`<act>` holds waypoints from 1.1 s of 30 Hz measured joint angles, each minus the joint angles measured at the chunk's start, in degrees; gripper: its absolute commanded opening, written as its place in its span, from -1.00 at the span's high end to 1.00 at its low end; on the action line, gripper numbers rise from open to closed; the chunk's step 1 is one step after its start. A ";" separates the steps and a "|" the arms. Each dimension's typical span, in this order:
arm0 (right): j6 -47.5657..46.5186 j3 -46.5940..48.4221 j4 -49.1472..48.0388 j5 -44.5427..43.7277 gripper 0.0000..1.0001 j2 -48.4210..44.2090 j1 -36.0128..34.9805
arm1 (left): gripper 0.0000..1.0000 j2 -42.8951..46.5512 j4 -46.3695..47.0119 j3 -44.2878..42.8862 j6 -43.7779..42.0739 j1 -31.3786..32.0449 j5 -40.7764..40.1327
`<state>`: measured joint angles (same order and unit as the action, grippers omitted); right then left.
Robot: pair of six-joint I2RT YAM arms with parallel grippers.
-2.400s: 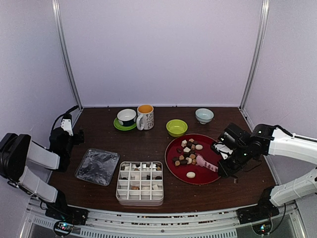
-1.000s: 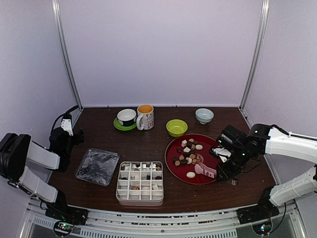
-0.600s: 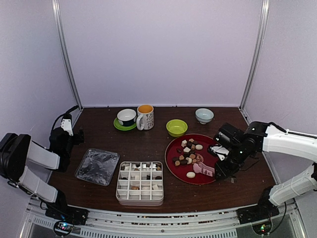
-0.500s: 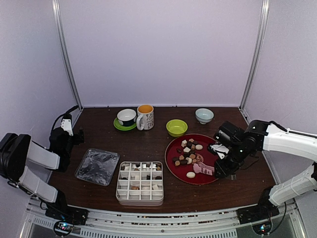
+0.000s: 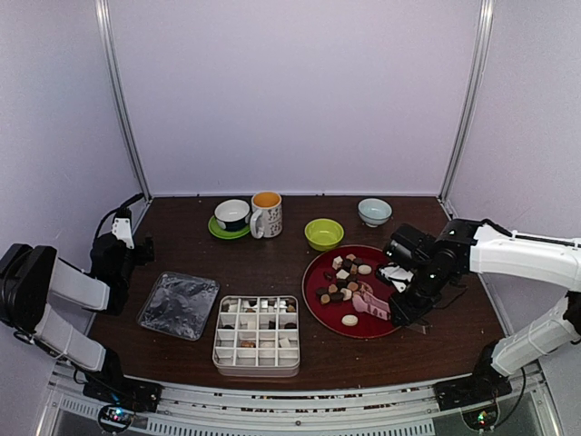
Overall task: Pack the chocolate
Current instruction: Pick up the fake chocolate from the plate.
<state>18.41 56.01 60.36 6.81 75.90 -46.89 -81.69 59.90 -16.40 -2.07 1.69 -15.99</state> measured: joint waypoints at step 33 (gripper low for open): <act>-4.13 5.81 -3.15 -2.62 0.52 8.90 2.91 | -0.96 0.00 0.00 0.00 -0.02 0.00 0.00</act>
<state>14.28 61.82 57.21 4.19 84.79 -43.99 -81.69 59.90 -16.40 -2.09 1.69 -15.99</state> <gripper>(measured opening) 0.253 0.978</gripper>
